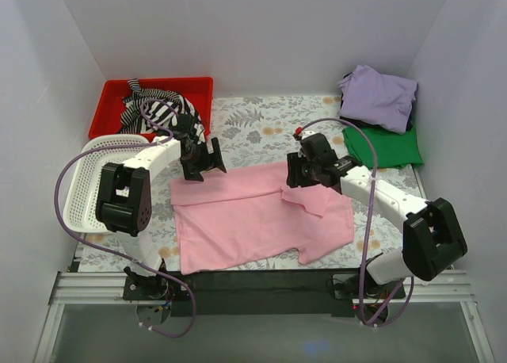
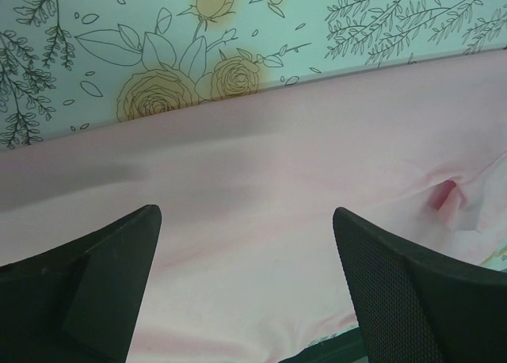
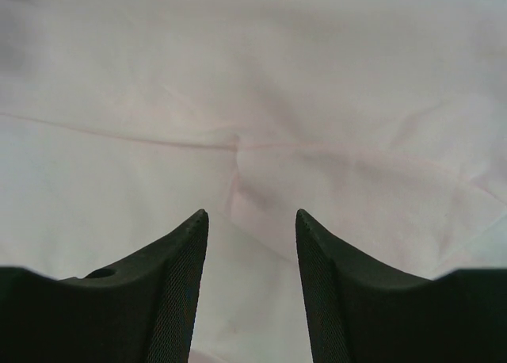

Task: Fold and stack the t-shirts
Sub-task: Fold the tshirt

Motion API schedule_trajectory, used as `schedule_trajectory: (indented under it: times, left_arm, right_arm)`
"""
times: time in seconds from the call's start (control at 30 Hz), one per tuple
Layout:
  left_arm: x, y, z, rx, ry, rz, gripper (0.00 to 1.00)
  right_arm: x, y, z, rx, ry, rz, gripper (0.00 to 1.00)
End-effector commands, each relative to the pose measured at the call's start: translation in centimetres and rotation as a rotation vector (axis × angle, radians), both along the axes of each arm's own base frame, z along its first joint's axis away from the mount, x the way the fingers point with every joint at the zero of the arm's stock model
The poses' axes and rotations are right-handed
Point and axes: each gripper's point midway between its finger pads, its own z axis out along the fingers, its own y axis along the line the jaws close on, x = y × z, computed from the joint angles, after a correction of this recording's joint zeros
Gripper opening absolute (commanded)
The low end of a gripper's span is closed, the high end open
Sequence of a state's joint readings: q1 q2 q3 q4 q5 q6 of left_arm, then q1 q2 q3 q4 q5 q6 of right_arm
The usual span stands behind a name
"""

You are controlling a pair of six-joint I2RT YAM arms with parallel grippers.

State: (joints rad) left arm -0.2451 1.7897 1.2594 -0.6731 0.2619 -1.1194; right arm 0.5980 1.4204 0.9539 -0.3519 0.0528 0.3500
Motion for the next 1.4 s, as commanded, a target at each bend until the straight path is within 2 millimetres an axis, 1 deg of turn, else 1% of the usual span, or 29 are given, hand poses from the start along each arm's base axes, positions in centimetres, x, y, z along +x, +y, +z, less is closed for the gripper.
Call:
schedule_trajectory:
  times: [0.0, 0.03, 0.07, 0.13, 0.2, 0.27, 0.37, 0.4, 0.5, 0.53, 0.6, 0.63, 0.67, 0.7, 0.73, 0.77, 0.8, 0.83, 0.9, 0.93, 0.97, 1.0, 1.03, 1.1, 1.17, 1.2, 1.23, 1.33, 1.37]
  left_arm:
    - [1.2, 1.1, 2.2, 0.052, -0.083, 0.01, 0.89]
    - [1.1, 1.2, 2.1, 0.058, -0.079, 0.016, 0.89]
    - [1.1, 1.3, 2.1, 0.066, -0.081, 0.018, 0.89]
    - [0.7, 1.7, 1.6, 0.079, -0.067, 0.028, 0.9]
    - [0.7, 1.6, 1.3, 0.075, -0.064, 0.033, 0.9]
    - [0.7, 1.6, 1.3, 0.077, -0.061, 0.036, 0.9]
    - [1.0, 1.7, 1.3, 0.087, -0.063, 0.042, 0.9]
    - [1.2, 1.8, 1.3, 0.094, -0.066, 0.048, 0.9]
    - [1.3, 2.1, 1.1, 0.106, -0.06, 0.057, 0.9]
    - [1.4, 2.0, 1.2, 0.107, -0.065, 0.057, 0.9]
    - [1.7, 2.1, 1.8, 0.103, -0.089, 0.062, 0.9]
    - [1.7, 2.0, 2.0, 0.097, -0.099, 0.06, 0.9]
    - [1.9, 1.8, 2.4, 0.087, -0.114, 0.058, 0.9]
    - [1.9, 1.7, 2.6, 0.078, -0.118, 0.053, 0.9]
    - [1.9, 1.7, 2.6, 0.077, -0.117, 0.058, 0.9]
    - [1.8, 1.8, 2.5, 0.081, -0.11, 0.058, 0.9]
    - [1.5, 1.7, 2.4, 0.08, -0.101, 0.053, 0.9]
    - [1.3, 1.7, 2.1, 0.078, -0.093, 0.05, 0.9]
    - [0.7, 1.6, 1.7, 0.069, -0.074, 0.043, 0.9]
    - [0.3, 1.2, 1.8, 0.045, -0.069, 0.028, 0.9]
    - [0.1, 0.9, 1.8, 0.029, -0.072, 0.02, 0.9]
    - [-0.5, 0.9, 1.4, 0.024, -0.06, 0.016, 0.9]
    - [-0.7, 0.9, 1.2, 0.021, -0.054, 0.014, 0.9]
    - [-1.1, 1.1, 0.5, 0.032, -0.034, 0.014, 0.9]
    - [-1.7, 1.5, -0.5, 0.054, 0.0, 0.019, 0.9]
    - [-1.8, 1.6, -1.0, 0.063, 0.011, 0.021, 0.9]
    - [-1.9, 1.9, -1.4, 0.078, 0.014, 0.03, 0.9]
    - [-1.7, 2.6, -2.5, 0.117, 0.02, 0.053, 0.9]
    - [-1.5, 3.3, -3.3, 0.157, 0.031, 0.07, 0.9]
  right_arm:
    - [1.4, 1.1, -0.8, -0.031, 0.016, 0.035, 0.54]
    - [1.4, 1.6, -1.6, -0.018, 0.03, 0.048, 0.54]
    - [1.1, 1.7, -2.5, -0.016, 0.054, 0.05, 0.54]
    - [0.4, 1.3, -4.2, -0.025, 0.081, 0.046, 0.54]
    - [-0.9, 1.3, -5.7, -0.021, 0.136, 0.063, 0.54]
    - [-1.3, 1.1, -6.2, -0.018, 0.15, 0.06, 0.54]
    - [-1.7, 1.1, -6.3, -0.011, 0.159, 0.056, 0.54]
    - [-2.0, 1.5, -6.6, 0.003, 0.18, 0.069, 0.54]
    - [-2.0, 1.6, -6.9, -0.008, 0.196, 0.077, 0.53]
    - [-1.7, 1.5, -6.4, -0.008, 0.172, 0.07, 0.53]
    - [-0.5, 1.6, -4.6, -0.004, 0.106, 0.064, 0.54]
    - [0.5, 1.2, -3.2, -0.017, 0.043, 0.038, 0.55]
    - [1.6, 1.4, -1.5, -0.009, -0.009, 0.03, 0.56]
    - [2.3, 1.3, -0.6, -0.012, -0.043, 0.025, 0.58]
    - [3.1, 0.9, 0.4, -0.023, -0.081, 0.012, 0.58]
    - [3.9, 1.0, 1.5, -0.02, -0.108, 0.007, 0.59]
    - [4.4, 0.8, 1.9, -0.025, -0.12, 0.001, 0.59]
    - [5.0, 0.3, 1.7, -0.045, -0.119, -0.01, 0.59]
    - [5.9, 0.1, 1.9, -0.058, -0.126, -0.021, 0.59]
    - [6.3, -0.2, 1.0, -0.079, -0.11, -0.022, 0.59]
    - [6.7, -0.4, 0.6, -0.092, -0.106, -0.029, 0.6]
    - [7.2, -0.7, -0.4, -0.12, -0.089, -0.038, 0.6]
    - [7.6, -1.2, -1.0, -0.131, -0.076, -0.046, 0.6]
    - [8.3, -1.8, -2.3, -0.156, -0.057, -0.061, 0.59]
    - [9.1, -2.8, -2.8, -0.164, -0.048, -0.079, 0.59]
    - [9.3, -3.0, -3.5, -0.162, -0.033, -0.081, 0.59]
    - [10.1, -3.6, -3.6, -0.154, -0.035, -0.098, 0.59]
    - [10.9, -4.9, -5.0, -0.156, 0.002, -0.116, 0.59]
    - [11.1, -5.1, -5.3, -0.151, 0.01, -0.119, 0.6]
